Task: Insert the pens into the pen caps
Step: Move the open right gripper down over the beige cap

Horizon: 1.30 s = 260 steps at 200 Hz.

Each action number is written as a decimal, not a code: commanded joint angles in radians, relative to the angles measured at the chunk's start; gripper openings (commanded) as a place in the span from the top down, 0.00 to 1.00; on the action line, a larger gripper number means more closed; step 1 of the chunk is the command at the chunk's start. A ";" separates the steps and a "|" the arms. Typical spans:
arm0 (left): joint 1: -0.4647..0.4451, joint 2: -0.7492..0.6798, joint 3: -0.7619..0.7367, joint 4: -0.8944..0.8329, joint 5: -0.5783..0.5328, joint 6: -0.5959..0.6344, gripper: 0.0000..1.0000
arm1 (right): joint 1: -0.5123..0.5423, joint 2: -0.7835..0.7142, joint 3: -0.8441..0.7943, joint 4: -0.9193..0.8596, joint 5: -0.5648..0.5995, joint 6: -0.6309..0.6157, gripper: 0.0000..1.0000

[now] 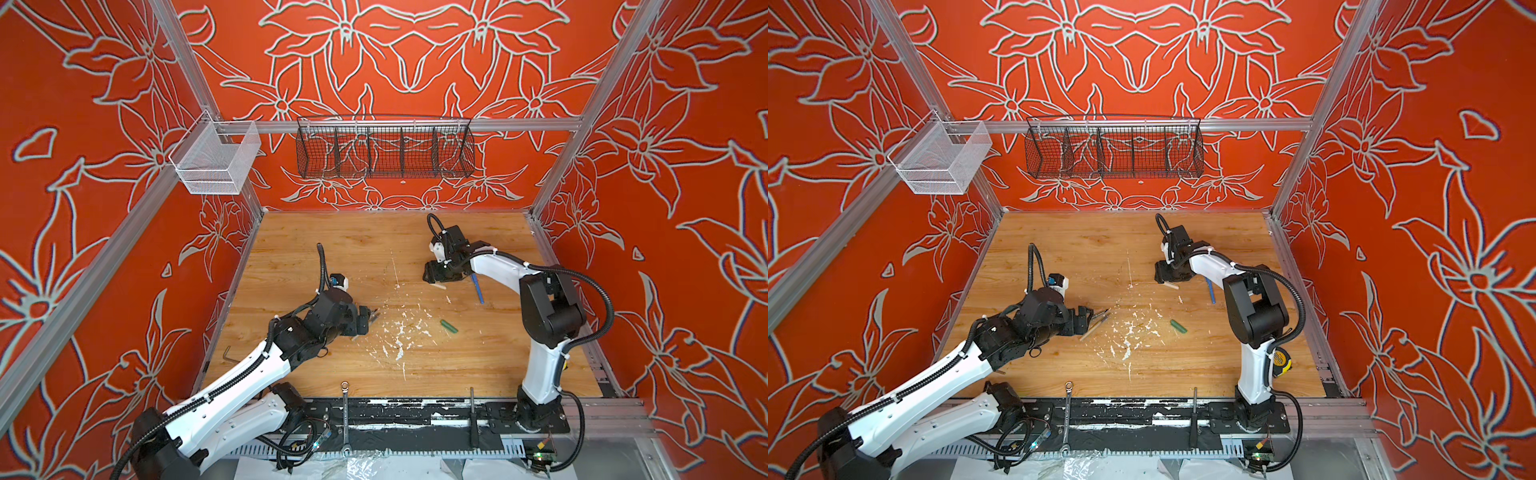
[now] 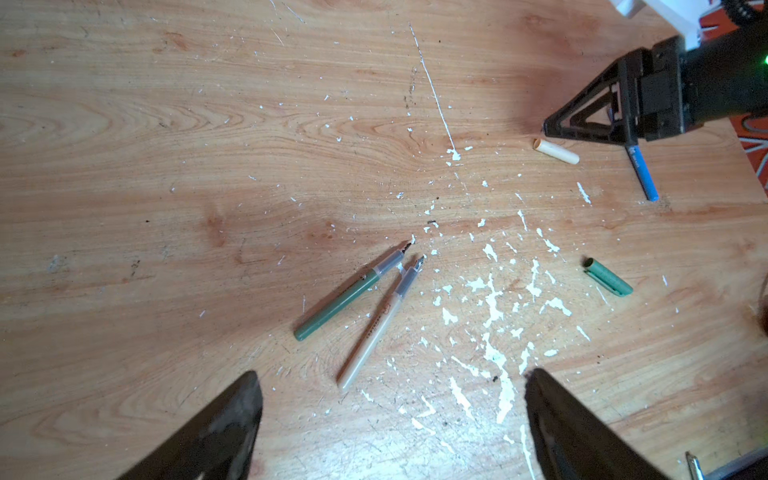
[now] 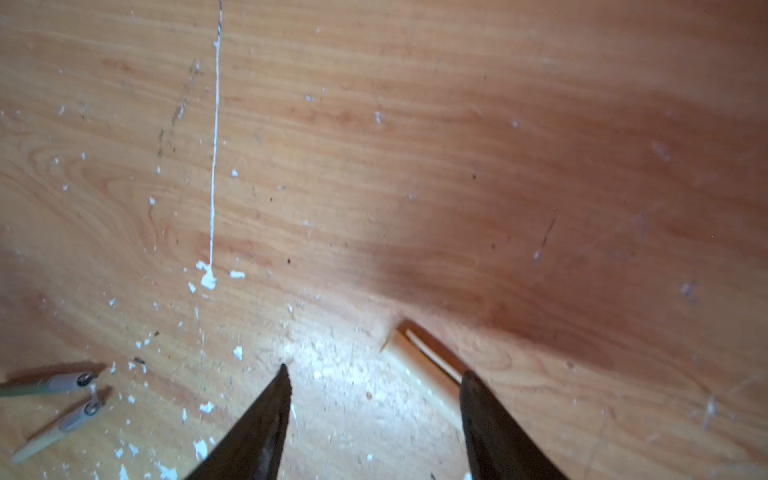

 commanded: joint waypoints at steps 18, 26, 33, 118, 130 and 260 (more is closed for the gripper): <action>0.011 0.036 -0.001 0.050 -0.033 0.014 0.03 | -0.003 0.054 0.049 -0.018 -0.004 -0.021 0.35; 0.015 0.047 0.006 0.053 -0.032 0.017 0.03 | -0.002 0.066 0.053 -0.017 -0.013 -0.019 0.35; 0.018 0.054 0.011 0.057 -0.029 0.020 0.03 | -0.002 0.077 0.061 -0.020 -0.023 -0.018 0.35; 0.051 0.115 0.054 0.074 0.009 0.050 0.03 | 0.008 0.045 -0.016 -0.042 -0.149 -0.029 0.35; 0.053 0.126 0.057 0.076 0.009 0.051 0.03 | 0.009 0.012 -0.053 -0.033 -0.167 -0.026 0.35; 0.056 0.141 0.053 0.076 0.003 0.071 0.03 | -0.036 -0.179 -0.158 -0.111 -0.006 0.049 0.42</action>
